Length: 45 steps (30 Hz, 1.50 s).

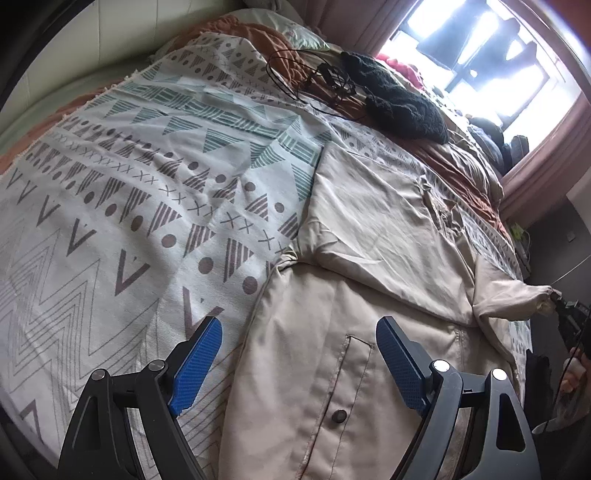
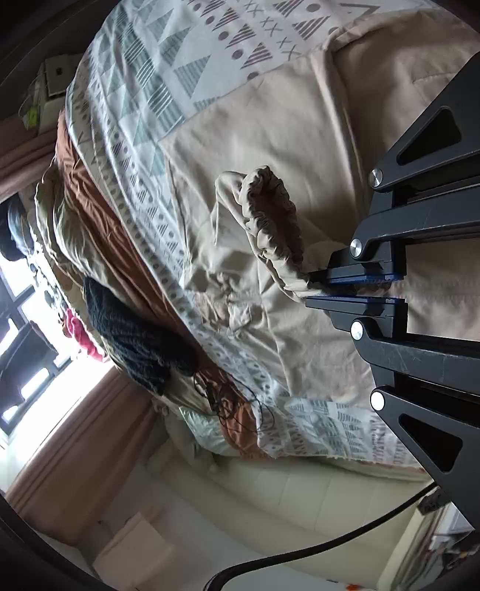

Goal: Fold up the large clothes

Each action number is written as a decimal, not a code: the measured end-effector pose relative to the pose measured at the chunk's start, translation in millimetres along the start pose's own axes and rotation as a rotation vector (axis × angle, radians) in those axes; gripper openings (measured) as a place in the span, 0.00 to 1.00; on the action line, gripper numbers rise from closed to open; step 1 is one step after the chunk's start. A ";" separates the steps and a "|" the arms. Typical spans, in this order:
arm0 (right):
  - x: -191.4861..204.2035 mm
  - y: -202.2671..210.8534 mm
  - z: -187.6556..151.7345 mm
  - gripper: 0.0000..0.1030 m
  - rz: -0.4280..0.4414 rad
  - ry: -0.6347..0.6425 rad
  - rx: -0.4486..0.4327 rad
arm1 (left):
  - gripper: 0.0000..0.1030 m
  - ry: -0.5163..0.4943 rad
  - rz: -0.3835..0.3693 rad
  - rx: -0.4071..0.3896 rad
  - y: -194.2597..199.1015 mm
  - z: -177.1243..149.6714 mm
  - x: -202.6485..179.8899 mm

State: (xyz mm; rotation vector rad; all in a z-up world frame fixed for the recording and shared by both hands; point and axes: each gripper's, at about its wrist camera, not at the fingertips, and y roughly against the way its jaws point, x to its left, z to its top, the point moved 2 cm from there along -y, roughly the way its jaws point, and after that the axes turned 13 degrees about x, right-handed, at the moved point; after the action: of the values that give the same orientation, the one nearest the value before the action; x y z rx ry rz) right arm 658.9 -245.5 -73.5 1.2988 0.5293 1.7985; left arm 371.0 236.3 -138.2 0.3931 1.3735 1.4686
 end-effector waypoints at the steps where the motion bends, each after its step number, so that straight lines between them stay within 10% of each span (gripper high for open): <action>1: 12.4 -5.5 3.2 0.06 0.004 0.018 0.003 | 0.84 0.002 0.001 -0.004 2.6 -0.5 3.7; 17: 133.5 -132.9 -5.2 0.07 0.027 0.199 0.196 | 0.84 0.071 0.047 -0.022 17.2 -0.4 54.5; 21: 139.3 -156.2 -20.2 0.34 0.095 0.223 0.287 | 0.84 0.076 0.043 -0.011 11.0 -1.1 56.3; 45: -105.3 -25.1 -31.3 0.43 -0.425 0.088 0.165 | 0.84 -0.025 0.034 0.058 -35.8 -5.6 -13.3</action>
State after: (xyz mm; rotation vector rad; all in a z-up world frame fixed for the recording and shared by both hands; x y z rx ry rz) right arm 651.9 -313.2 -163.2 1.1144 0.9438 1.4834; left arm 388.0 215.3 -165.8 0.4723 1.3981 1.4487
